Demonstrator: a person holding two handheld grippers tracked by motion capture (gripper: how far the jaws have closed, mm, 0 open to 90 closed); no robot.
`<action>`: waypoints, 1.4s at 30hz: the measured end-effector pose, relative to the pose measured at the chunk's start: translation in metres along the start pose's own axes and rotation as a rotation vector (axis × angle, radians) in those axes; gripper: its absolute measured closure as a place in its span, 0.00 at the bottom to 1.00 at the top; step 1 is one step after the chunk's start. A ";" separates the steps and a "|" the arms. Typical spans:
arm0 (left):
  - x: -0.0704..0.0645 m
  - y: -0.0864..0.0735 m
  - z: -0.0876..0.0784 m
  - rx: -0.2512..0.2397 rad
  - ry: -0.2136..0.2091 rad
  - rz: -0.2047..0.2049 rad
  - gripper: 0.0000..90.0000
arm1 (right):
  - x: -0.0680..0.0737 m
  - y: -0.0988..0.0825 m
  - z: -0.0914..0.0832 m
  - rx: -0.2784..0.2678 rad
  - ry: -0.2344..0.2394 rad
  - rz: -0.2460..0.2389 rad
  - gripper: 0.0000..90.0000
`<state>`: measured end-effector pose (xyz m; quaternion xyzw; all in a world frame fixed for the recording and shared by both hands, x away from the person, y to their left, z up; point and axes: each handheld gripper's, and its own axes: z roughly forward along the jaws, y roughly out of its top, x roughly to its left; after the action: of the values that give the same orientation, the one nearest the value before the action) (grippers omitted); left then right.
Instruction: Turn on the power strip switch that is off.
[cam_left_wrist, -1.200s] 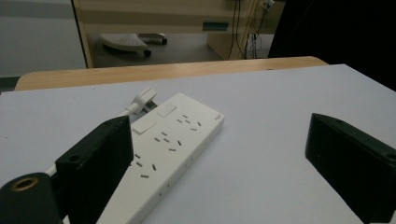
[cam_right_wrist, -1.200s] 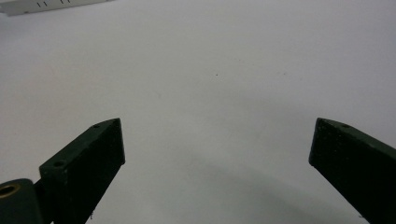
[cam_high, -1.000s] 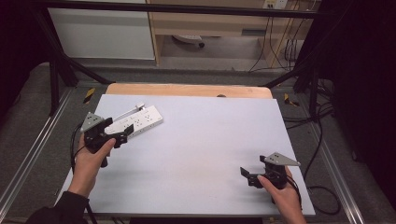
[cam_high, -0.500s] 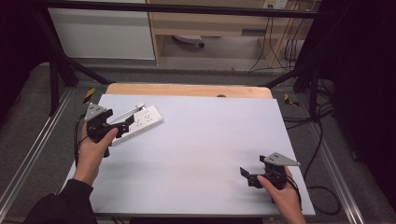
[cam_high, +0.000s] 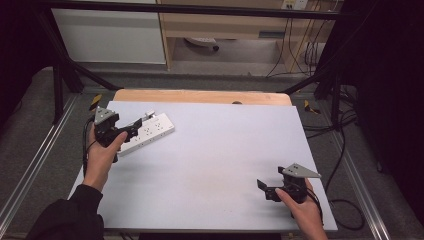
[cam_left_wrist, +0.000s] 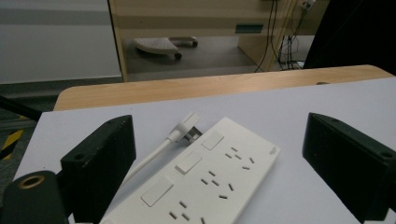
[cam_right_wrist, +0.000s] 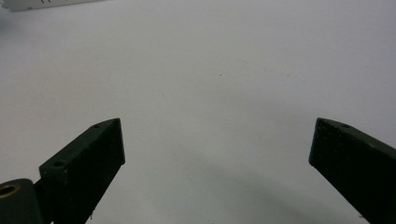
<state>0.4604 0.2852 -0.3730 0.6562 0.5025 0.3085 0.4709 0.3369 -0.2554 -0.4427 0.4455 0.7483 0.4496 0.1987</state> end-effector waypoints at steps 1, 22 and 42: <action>0.001 -0.001 0.002 0.003 0.010 -0.001 0.11 | 0.000 0.000 0.000 0.000 -0.001 0.001 0.04; 0.016 -0.005 0.028 0.039 0.052 -0.004 0.12 | 0.001 0.000 0.000 0.004 -0.005 -0.011 0.04; 0.028 -0.013 0.049 0.086 0.113 -0.028 0.17 | 0.001 0.000 -0.001 0.002 -0.011 -0.024 0.05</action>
<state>0.5069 0.2975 -0.4050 0.6501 0.5502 0.3167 0.4174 0.3357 -0.2546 -0.4418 0.4390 0.7530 0.4439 0.2078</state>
